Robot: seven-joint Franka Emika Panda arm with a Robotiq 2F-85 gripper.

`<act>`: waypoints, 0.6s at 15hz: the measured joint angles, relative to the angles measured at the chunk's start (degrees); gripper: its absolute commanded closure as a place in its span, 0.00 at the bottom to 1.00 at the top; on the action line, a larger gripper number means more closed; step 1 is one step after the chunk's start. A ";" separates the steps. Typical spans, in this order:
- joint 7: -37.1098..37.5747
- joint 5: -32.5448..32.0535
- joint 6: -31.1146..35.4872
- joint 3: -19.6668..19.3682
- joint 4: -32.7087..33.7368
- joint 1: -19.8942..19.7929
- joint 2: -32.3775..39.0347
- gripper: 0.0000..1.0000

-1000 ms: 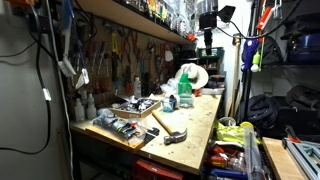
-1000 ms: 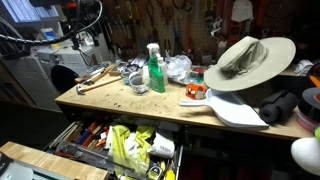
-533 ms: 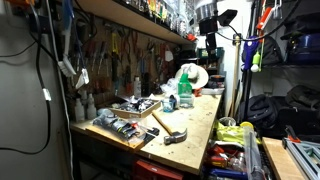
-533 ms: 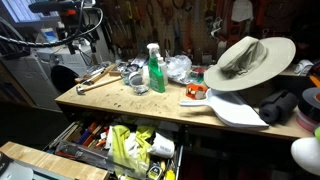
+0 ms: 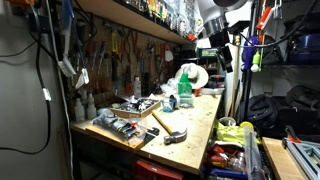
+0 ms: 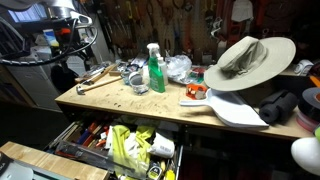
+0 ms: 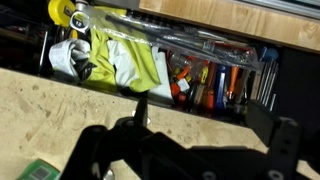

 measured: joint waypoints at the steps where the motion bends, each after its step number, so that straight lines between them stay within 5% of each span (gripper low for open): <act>1: 0.96 -0.99 0.03 -0.48 -1.72 -0.80 -0.71 0.00; 9: 13.71 -7.13 2.05 -6.25 -8.94 -9.87 0.69 0.00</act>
